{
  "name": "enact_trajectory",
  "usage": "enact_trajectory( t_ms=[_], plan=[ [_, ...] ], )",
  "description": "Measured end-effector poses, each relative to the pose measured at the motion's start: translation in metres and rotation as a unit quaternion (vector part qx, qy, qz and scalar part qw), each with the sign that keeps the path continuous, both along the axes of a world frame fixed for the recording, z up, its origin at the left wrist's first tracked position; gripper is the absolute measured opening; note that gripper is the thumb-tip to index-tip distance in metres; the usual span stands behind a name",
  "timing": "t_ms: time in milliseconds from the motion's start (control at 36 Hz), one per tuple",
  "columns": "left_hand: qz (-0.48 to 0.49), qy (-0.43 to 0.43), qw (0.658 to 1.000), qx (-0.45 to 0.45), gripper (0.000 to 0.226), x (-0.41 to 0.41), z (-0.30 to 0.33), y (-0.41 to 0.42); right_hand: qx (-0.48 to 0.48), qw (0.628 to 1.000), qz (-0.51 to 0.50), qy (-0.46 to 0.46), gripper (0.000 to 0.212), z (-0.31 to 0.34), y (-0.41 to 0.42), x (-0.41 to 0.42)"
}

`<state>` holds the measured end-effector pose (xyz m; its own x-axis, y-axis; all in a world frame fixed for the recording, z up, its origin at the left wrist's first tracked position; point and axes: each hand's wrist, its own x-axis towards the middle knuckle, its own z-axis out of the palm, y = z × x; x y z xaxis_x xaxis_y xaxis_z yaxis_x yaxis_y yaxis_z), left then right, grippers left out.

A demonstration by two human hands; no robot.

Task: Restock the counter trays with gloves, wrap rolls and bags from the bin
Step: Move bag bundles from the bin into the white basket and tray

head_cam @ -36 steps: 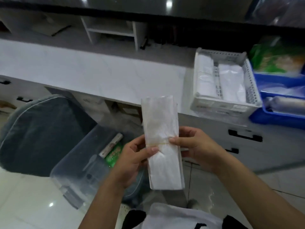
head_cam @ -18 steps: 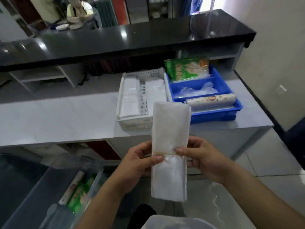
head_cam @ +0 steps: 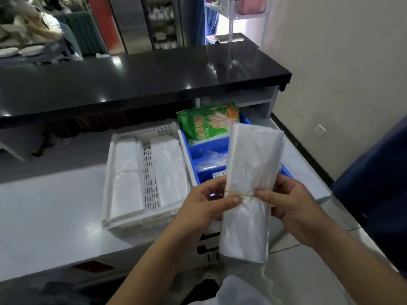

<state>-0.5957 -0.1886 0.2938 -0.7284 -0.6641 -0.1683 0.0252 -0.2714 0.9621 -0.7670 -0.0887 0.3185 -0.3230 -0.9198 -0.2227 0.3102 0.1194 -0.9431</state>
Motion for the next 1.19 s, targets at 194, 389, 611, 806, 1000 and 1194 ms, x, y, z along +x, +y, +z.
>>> enact_trajectory(
  t_ms=[194, 389, 611, 806, 1000, 1194],
  plan=[
    [-0.041, 0.012, 0.999, 0.016, 0.029, -0.029, -0.005, -0.059, 0.020, 0.999, -0.033, 0.036, 0.041, -0.005, -0.044, -0.032],
    [0.028, -0.166, 0.976, -0.135, 0.020, -0.037, -0.029, -0.126, 0.017, 0.980, -0.108, 0.167, 0.040, 0.000, -0.076, -0.093],
    [-0.171, -0.397, 0.817, -0.382, 0.064, -0.092, -0.033, -0.145, -0.025, 0.836, -0.013, 0.548, 0.025, 0.031, -0.140, -0.147],
    [-0.170, -0.523, 0.771, -0.322, 0.067, -0.167, -0.053, -0.171, -0.012, 0.715, 0.123, 0.688, 0.022, 0.012, -0.203, -0.167],
    [-0.199, -0.557, 0.782, -0.197, 0.079, -0.185, -0.079, -0.174, -0.022, 0.643, 0.204, 0.738, 0.029, -0.019, -0.255, -0.165],
    [-0.195, -0.587, 0.764, -0.185, 0.088, -0.190, -0.073, -0.169, -0.037, 0.626, 0.271, 0.730, 0.028, -0.037, -0.276, -0.151]
  ],
)
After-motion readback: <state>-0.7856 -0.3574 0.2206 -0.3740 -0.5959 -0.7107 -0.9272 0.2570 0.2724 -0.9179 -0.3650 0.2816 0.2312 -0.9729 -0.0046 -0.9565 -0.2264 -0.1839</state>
